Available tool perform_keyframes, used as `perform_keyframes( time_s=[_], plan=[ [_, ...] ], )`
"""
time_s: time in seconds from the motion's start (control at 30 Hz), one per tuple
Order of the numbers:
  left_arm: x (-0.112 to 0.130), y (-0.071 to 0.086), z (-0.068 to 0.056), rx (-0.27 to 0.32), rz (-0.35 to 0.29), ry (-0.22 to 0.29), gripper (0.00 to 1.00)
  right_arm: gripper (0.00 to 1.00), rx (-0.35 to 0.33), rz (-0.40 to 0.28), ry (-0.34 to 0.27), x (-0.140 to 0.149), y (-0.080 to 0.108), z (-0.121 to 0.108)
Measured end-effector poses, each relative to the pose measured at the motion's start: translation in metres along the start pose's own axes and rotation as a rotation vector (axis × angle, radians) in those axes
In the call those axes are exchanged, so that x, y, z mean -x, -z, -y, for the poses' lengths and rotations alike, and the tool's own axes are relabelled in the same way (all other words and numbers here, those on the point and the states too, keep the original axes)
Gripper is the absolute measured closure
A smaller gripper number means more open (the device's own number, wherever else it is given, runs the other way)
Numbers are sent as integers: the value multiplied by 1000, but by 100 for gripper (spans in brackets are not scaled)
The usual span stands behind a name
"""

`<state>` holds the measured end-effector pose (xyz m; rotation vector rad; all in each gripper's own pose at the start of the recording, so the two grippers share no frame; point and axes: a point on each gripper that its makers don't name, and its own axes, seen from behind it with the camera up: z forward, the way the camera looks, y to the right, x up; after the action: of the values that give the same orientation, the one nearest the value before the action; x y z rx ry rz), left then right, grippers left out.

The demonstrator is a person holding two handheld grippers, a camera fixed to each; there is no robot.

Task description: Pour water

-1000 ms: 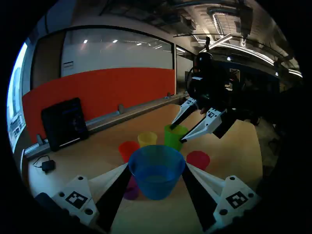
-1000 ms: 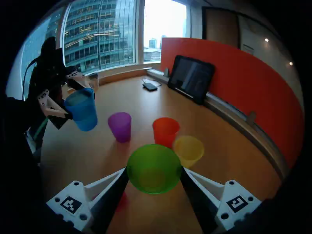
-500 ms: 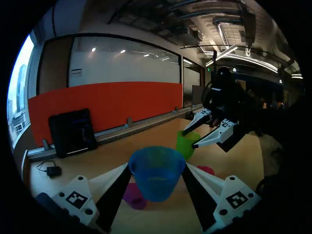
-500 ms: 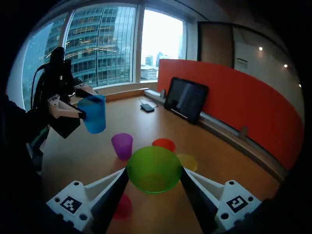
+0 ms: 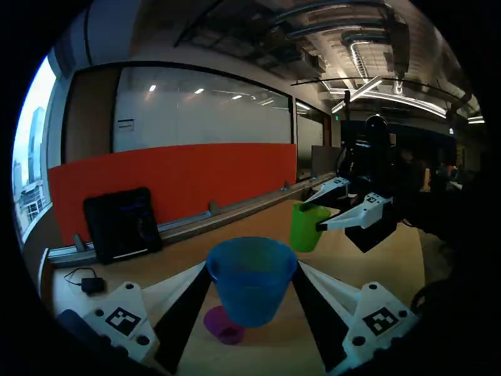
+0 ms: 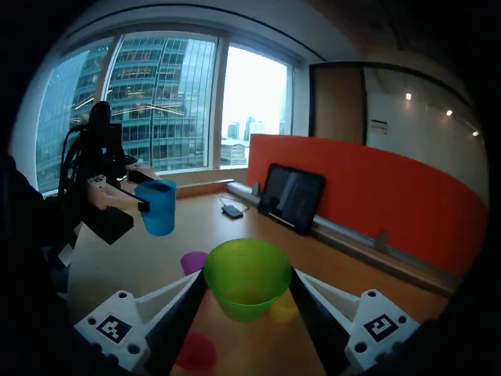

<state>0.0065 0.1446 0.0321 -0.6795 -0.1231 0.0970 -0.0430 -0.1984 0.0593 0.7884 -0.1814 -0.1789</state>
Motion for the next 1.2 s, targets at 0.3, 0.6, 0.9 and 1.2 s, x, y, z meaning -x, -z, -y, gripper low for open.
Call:
perform_keyframes(
  time_s=[0.3, 0.6, 0.9, 1.2],
  plan=[
    [-14, 0, 5, -7, -18, -11, 13, 6, 13, -96, 23, -34, 3, 9],
    [-29, 0, 8, -17, -46, -17, 13, 6, 13, -177, 46, -62, 8, 19],
    [-40, 0, 8, -16, -65, -21, 13, 6, 19, -209, 63, -73, 12, 22],
    [-54, 0, 5, -9, -90, -13, 13, 6, 16, -227, 80, -80, 14, 24]
  ],
)
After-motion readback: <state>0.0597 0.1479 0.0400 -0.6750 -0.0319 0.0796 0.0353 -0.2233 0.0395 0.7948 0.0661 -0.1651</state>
